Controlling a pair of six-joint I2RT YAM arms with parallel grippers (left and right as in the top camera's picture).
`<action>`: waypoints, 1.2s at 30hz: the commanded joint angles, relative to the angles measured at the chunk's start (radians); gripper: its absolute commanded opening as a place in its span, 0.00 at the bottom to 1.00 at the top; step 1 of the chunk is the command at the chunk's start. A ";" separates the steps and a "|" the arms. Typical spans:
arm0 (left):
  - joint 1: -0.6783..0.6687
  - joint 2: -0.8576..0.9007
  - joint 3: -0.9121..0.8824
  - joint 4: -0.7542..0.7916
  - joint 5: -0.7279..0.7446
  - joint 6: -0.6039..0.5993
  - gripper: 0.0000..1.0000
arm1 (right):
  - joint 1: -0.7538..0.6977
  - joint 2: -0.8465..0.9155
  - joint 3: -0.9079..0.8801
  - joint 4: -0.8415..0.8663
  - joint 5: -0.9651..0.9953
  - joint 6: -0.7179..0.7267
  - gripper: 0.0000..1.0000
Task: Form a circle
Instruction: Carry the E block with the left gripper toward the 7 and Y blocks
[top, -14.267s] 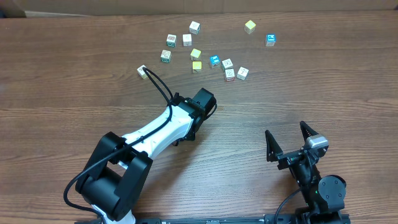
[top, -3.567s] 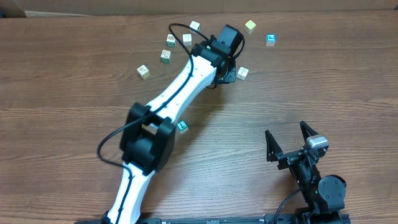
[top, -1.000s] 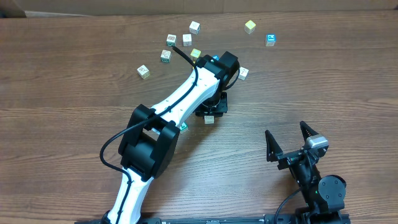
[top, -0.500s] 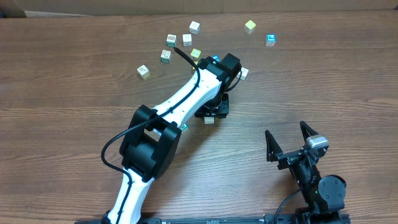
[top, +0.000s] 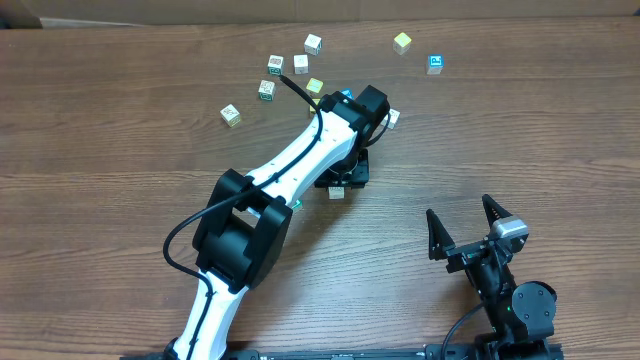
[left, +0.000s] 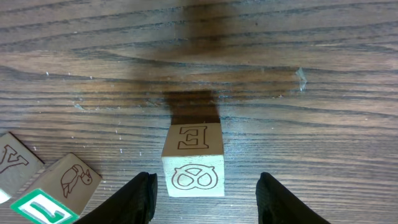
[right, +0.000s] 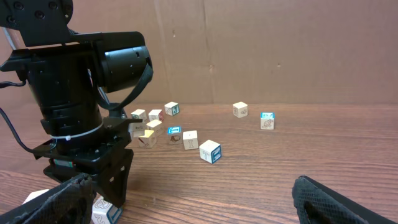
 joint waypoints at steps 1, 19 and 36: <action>-0.012 0.017 -0.006 0.002 -0.026 -0.026 0.49 | -0.005 -0.008 -0.010 0.005 0.002 -0.005 1.00; -0.016 0.017 -0.056 0.047 -0.034 -0.044 0.42 | -0.005 -0.008 -0.010 0.004 0.002 -0.005 1.00; -0.014 0.013 -0.028 0.021 -0.034 -0.019 0.19 | -0.005 -0.008 -0.010 0.005 0.002 -0.005 1.00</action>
